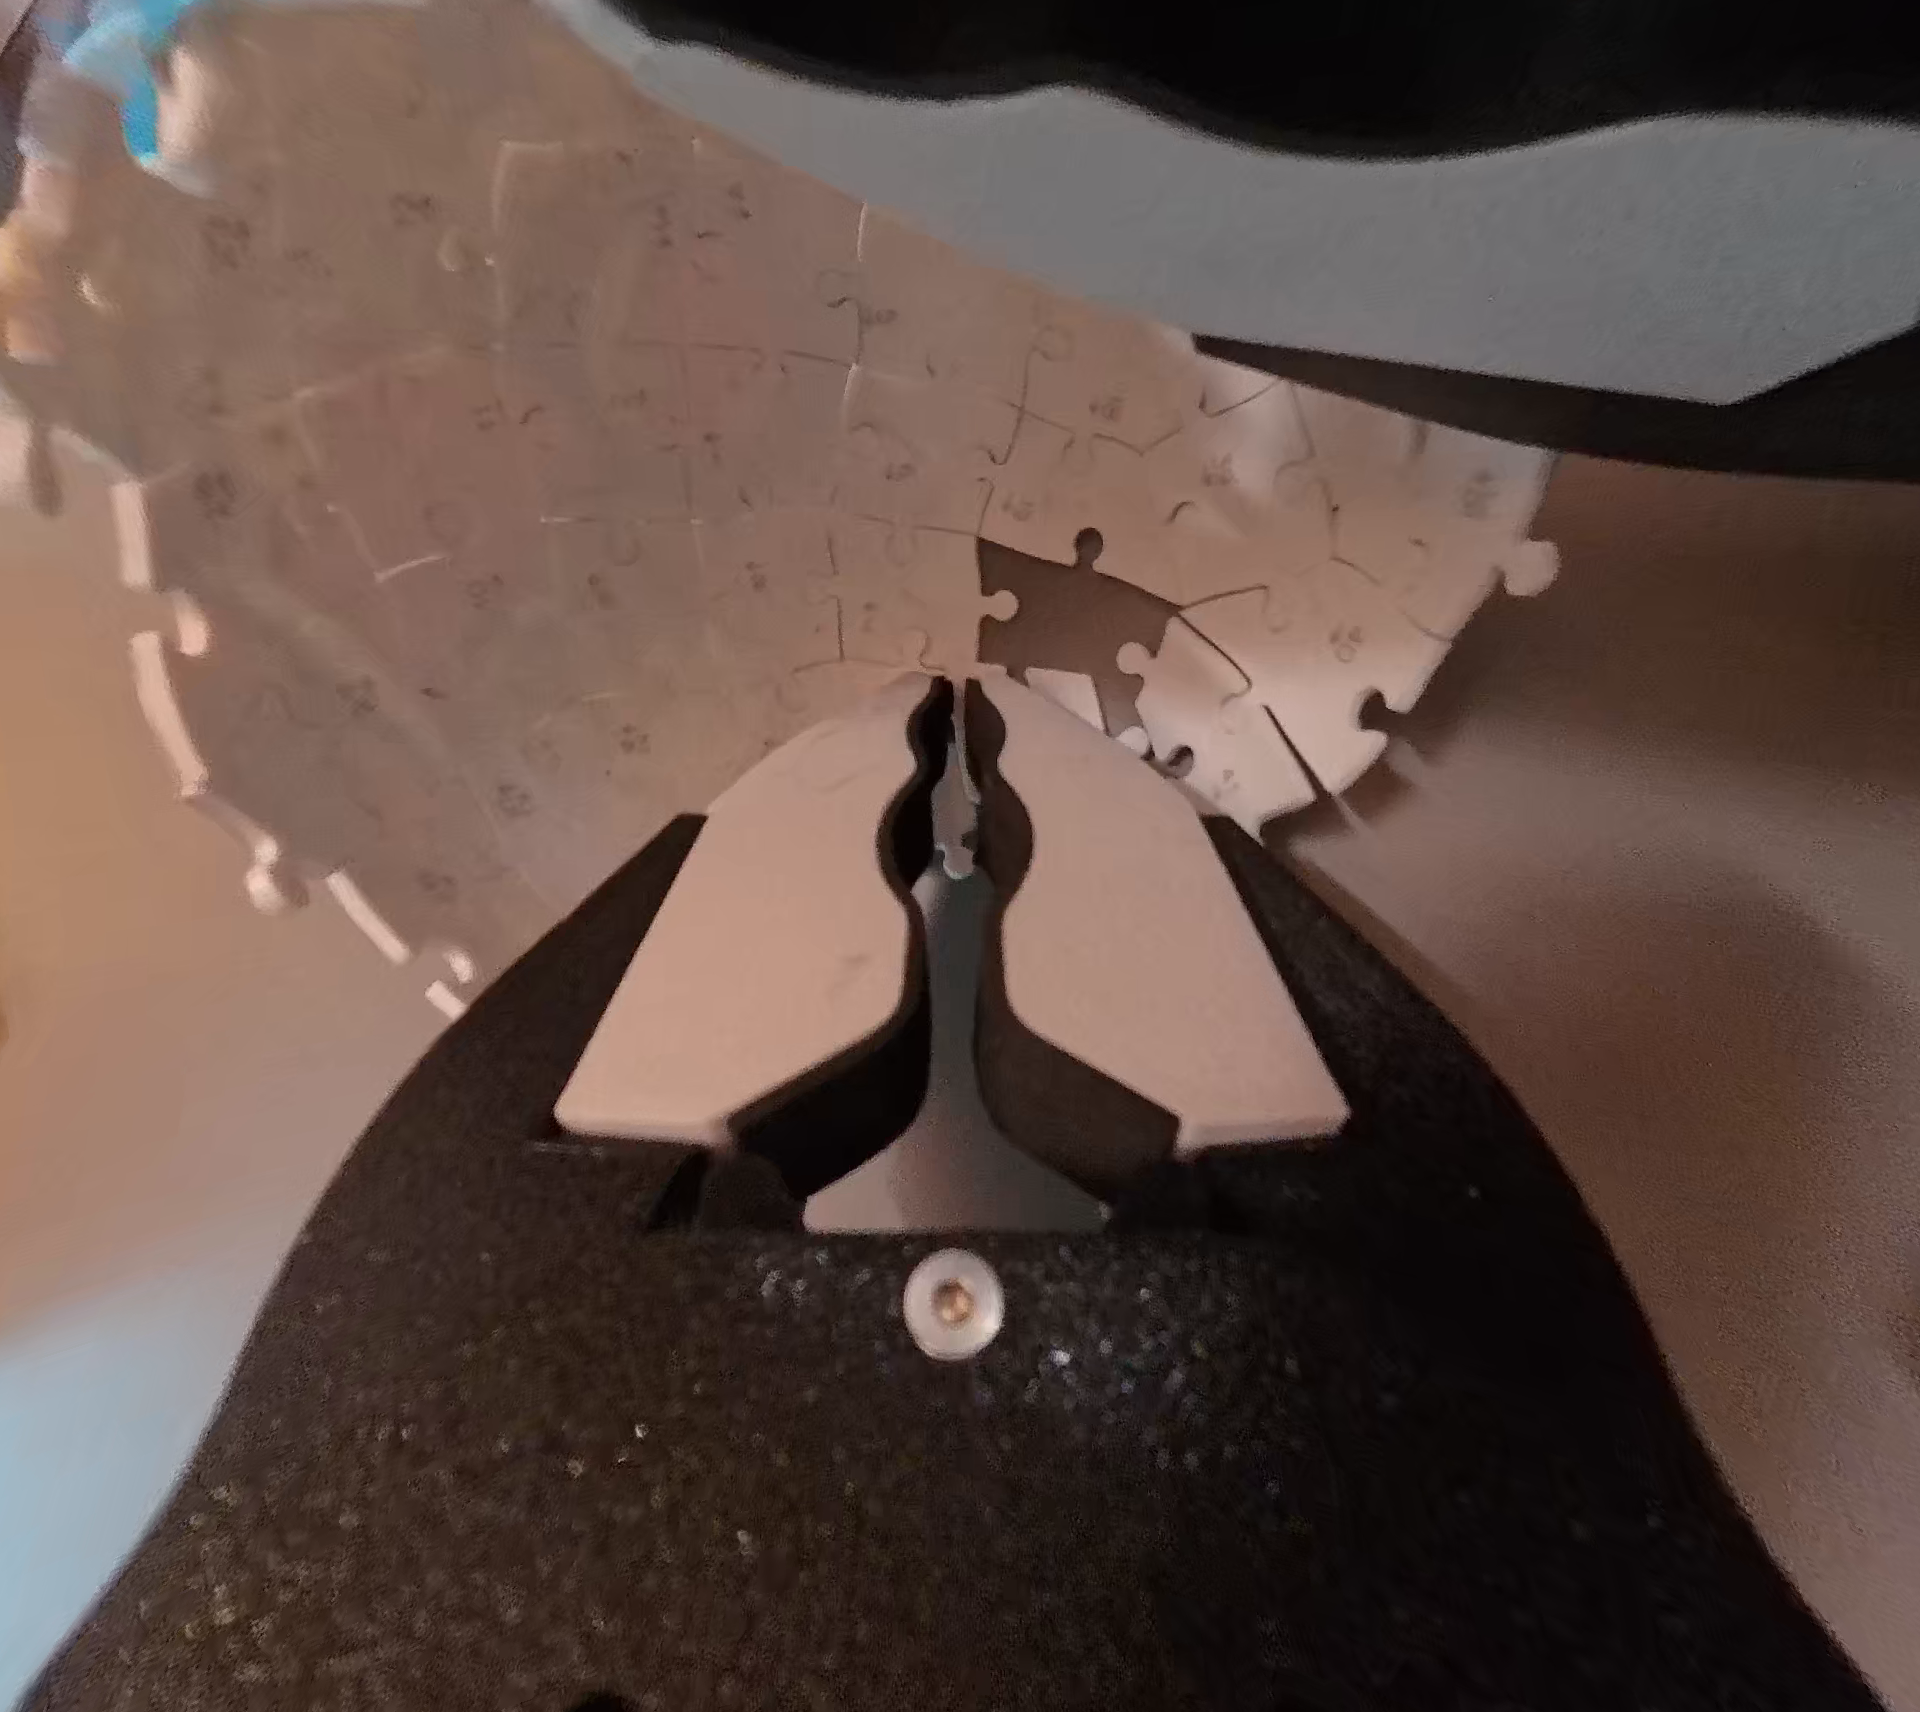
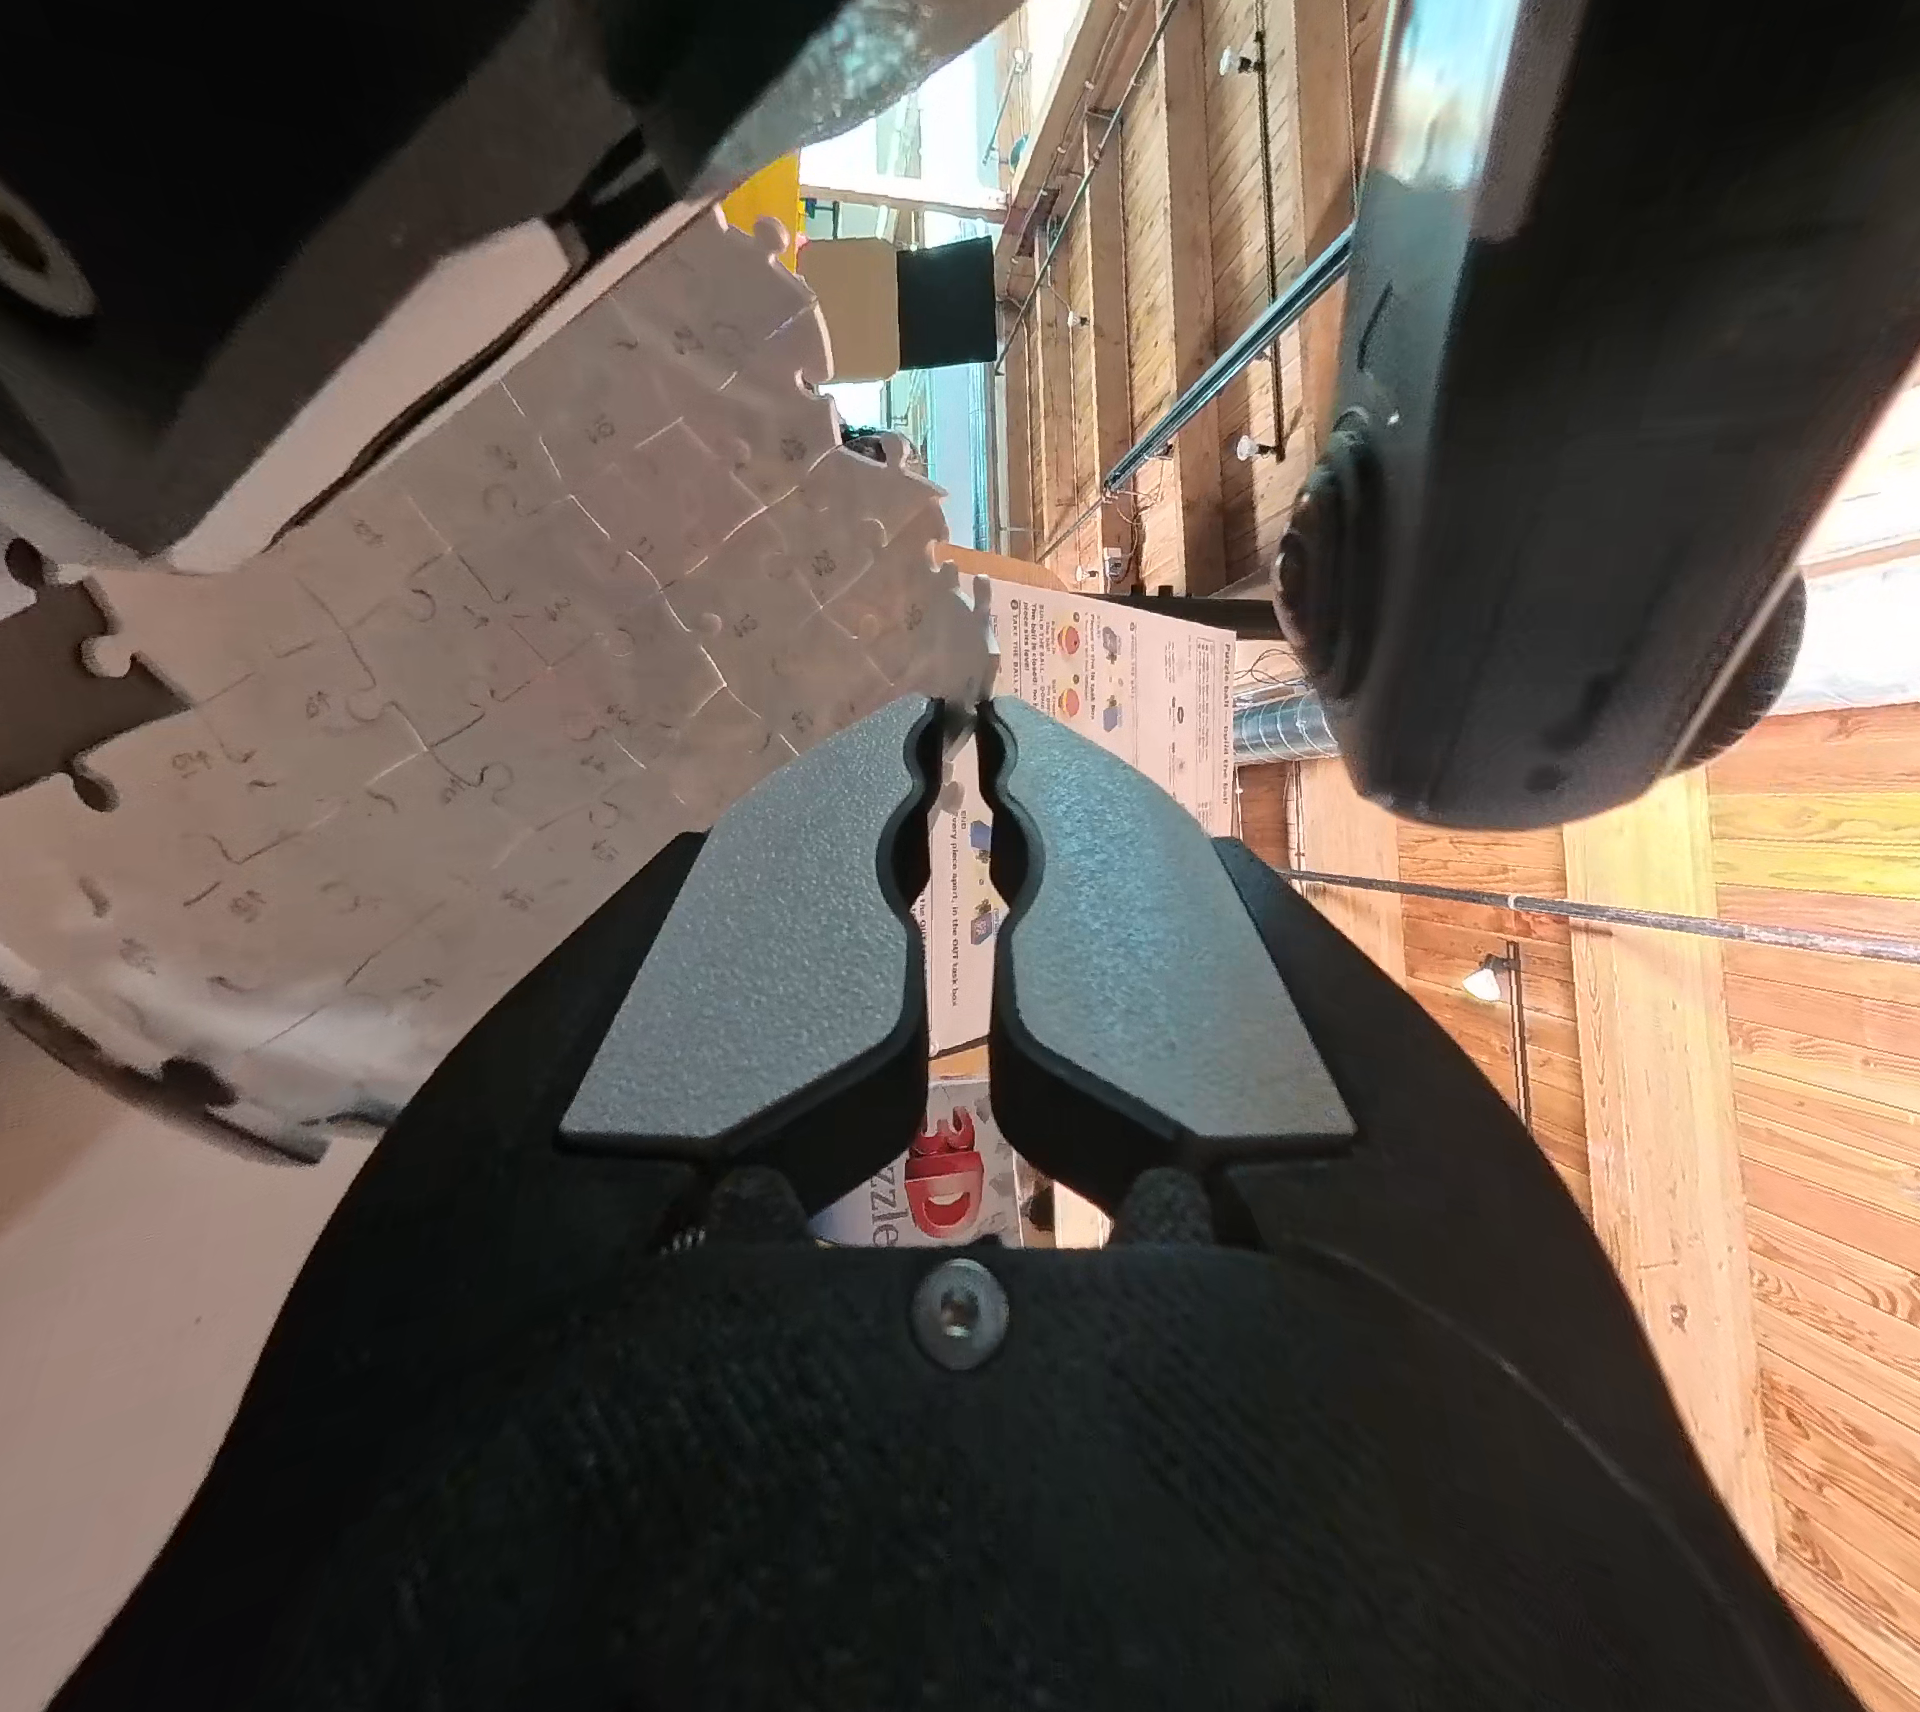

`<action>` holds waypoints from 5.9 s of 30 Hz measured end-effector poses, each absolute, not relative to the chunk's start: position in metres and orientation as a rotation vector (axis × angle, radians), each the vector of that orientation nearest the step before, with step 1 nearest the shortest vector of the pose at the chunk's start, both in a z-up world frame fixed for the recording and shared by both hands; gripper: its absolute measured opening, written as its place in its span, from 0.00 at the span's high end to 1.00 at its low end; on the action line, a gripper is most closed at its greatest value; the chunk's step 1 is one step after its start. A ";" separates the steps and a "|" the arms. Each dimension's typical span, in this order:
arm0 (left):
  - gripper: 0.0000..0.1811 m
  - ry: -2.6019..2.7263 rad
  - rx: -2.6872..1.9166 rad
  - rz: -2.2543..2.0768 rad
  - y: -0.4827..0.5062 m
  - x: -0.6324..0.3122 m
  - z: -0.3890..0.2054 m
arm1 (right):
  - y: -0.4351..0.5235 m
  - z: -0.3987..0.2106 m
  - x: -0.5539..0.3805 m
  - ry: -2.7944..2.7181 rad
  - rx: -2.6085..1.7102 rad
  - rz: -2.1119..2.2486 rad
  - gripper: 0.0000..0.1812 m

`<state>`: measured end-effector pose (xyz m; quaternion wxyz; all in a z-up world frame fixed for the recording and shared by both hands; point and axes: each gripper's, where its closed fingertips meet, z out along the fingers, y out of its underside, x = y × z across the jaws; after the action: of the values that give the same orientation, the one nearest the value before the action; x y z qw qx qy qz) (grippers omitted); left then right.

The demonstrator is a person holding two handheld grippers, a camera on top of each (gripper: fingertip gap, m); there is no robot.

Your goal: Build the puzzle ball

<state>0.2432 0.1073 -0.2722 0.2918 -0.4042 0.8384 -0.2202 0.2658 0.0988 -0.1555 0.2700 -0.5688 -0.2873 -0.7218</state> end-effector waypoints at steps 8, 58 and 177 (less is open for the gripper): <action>1.00 2.246 -1.135 -0.539 0.108 0.234 -0.273 | 0.100 -0.155 0.262 -0.790 -1.518 -1.959 0.97; 1.00 2.189 -1.116 -0.566 0.114 0.238 -0.263 | 0.098 -0.156 0.262 -0.771 -1.527 -1.951 0.97; 0.95 2.115 -1.205 -0.628 0.111 0.220 -0.270 | 0.095 -0.154 0.245 -0.679 -1.557 -1.892 0.99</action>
<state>0.2198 0.1114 -0.2698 0.3086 -0.4561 0.8002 -0.2376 0.2452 0.0950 -0.1541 0.2952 -0.5850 -0.2553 -0.7109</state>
